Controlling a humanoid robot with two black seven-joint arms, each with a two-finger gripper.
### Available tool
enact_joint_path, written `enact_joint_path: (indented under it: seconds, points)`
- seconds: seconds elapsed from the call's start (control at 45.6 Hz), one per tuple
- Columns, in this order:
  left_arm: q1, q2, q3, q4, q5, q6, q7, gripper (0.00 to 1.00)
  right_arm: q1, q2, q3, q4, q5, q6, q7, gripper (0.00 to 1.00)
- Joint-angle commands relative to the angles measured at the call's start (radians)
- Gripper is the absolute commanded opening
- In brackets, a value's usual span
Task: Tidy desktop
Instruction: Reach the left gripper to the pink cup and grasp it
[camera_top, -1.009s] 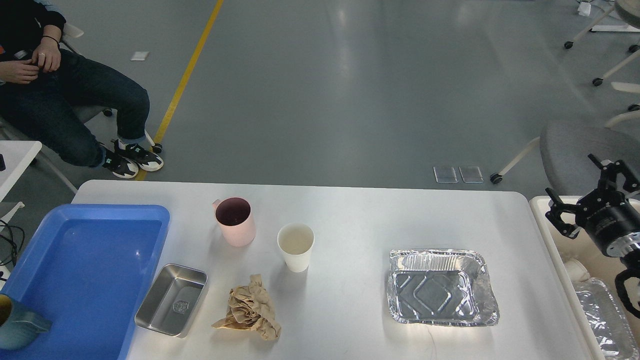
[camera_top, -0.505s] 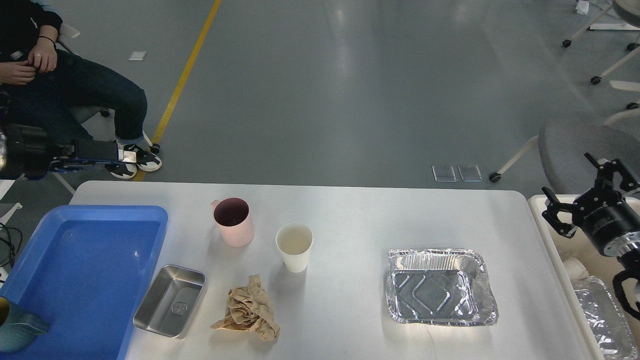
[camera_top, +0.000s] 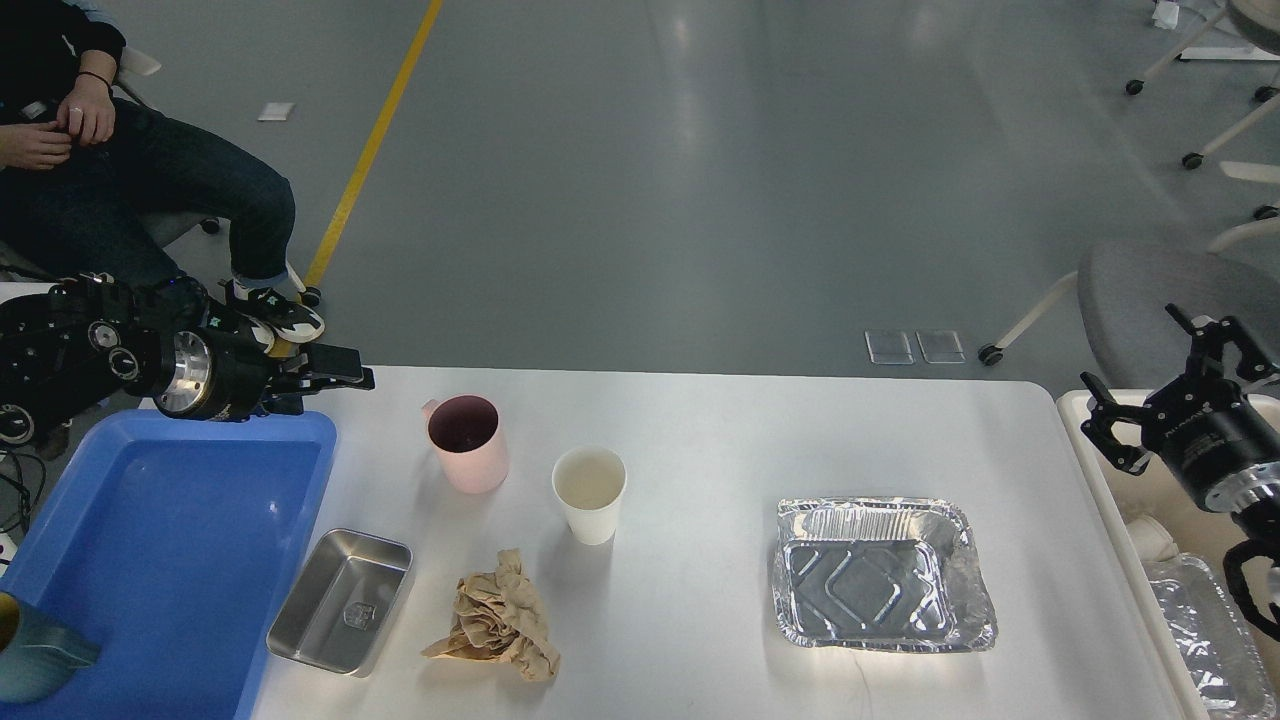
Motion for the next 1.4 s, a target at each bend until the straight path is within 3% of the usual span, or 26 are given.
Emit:
enact_joint_path:
  seconds: [0.0, 0.68, 0.922, 1.141, 1.383]
  points:
    - [0.015, -0.011, -0.002, 0.002, -0.038, 0.034, 0.036, 0.97, 0.000, 0.006, -0.002, -0.001, 0.000, -0.001, 0.000, 1.00]
    - [0.060, -0.258, -0.002, 0.170, -0.061, 0.040, 0.048, 0.97, -0.008, 0.004, -0.006, 0.007, 0.000, 0.001, 0.000, 1.00]
    - [0.081, -0.293, -0.002, 0.198, -0.063, 0.104, 0.039, 0.97, -0.006, 0.004, -0.006, 0.008, 0.000, 0.001, 0.000, 1.00]
    - [0.106, -0.348, -0.002, 0.270, -0.078, 0.112, 0.031, 0.98, -0.008, 0.003, -0.006, 0.008, 0.000, 0.001, 0.000, 1.00]
    - [0.112, -0.357, -0.003, 0.273, -0.084, 0.114, 0.031, 0.97, -0.008, 0.003, -0.006, 0.008, 0.000, 0.001, 0.000, 1.00]
